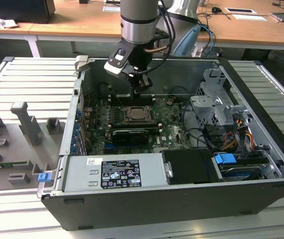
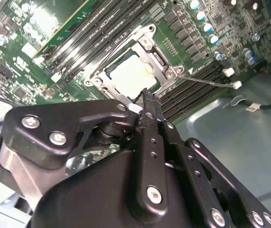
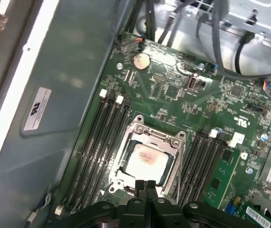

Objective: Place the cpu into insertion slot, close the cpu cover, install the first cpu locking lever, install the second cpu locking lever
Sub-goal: 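Install the first cpu locking lever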

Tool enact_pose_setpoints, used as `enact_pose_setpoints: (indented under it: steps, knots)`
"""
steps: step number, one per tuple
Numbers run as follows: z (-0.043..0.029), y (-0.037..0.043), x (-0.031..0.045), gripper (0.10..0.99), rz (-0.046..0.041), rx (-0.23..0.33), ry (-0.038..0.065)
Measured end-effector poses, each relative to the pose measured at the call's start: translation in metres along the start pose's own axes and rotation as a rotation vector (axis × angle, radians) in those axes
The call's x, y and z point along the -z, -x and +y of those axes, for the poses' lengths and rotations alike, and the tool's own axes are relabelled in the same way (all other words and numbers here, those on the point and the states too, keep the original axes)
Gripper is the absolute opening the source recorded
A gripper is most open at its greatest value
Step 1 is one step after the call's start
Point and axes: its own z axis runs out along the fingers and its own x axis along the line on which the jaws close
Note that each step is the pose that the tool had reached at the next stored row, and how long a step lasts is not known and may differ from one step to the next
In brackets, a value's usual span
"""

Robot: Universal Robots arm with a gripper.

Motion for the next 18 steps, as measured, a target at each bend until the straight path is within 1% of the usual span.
enact_pose_setpoints:
  steps: [2,6,17,18]
  knots:
    - [0.0,0.0,0.0,0.106,0.0013,0.04,-0.001]
    - [0.0,0.0,0.0,0.106,0.003,0.091,-0.002]
    - [-0.0001,0.0,0.0,0.106,0.0062,0.185,-0.004]
    - [-0.0001,0.0,0.0,0.106,0.0068,0.204,-0.005]
